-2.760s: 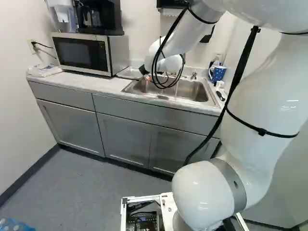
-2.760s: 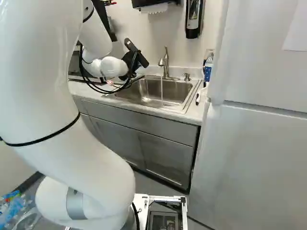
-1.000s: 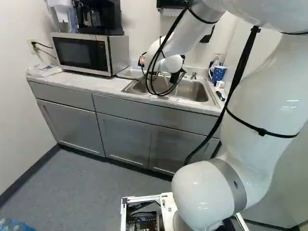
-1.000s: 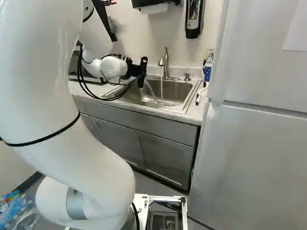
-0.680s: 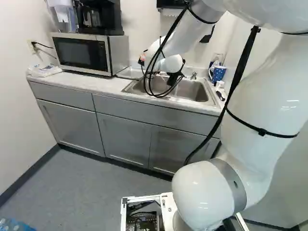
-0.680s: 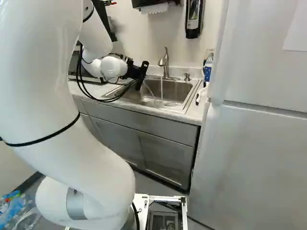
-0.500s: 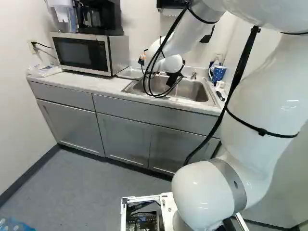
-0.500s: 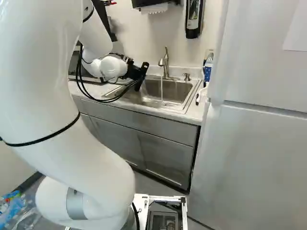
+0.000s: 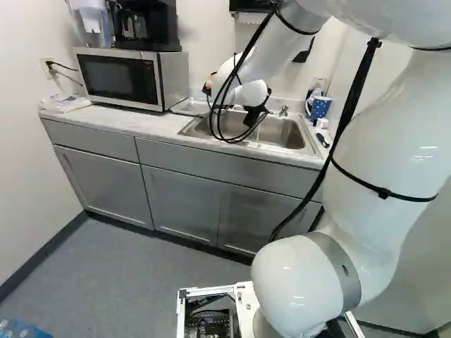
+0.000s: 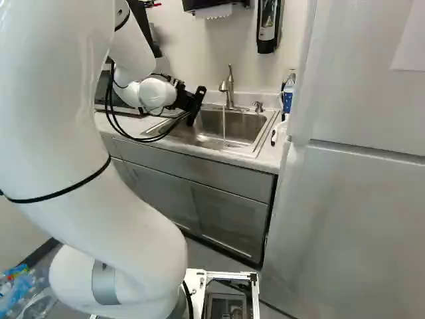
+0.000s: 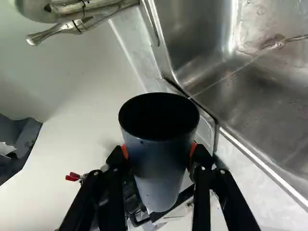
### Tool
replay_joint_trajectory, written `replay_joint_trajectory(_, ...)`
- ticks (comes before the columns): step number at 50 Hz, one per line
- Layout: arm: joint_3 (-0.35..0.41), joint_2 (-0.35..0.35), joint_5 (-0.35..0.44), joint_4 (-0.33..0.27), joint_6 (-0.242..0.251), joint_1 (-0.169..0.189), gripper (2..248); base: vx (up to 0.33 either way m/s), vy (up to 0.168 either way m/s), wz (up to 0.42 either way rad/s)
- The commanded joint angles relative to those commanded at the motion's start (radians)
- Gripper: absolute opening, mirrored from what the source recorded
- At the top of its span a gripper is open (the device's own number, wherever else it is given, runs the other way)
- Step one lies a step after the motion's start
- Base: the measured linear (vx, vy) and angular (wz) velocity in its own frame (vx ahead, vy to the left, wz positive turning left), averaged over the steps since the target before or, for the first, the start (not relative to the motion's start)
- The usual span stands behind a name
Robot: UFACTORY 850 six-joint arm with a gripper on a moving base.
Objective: Rinse the cup and place it in the tray
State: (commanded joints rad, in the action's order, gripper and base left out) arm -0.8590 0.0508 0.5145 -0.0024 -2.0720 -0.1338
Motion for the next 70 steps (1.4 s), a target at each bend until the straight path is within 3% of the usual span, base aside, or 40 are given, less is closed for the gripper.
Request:
replay_joint_trajectory(59,0.000,0.000,0.000,0.000,0.000,0.000,126,0.000,0.000,0.000)
replay_joint_trajectory(70,0.000,0.000,0.000,0.000,0.077,0.000,126,0.000,0.000,0.000)
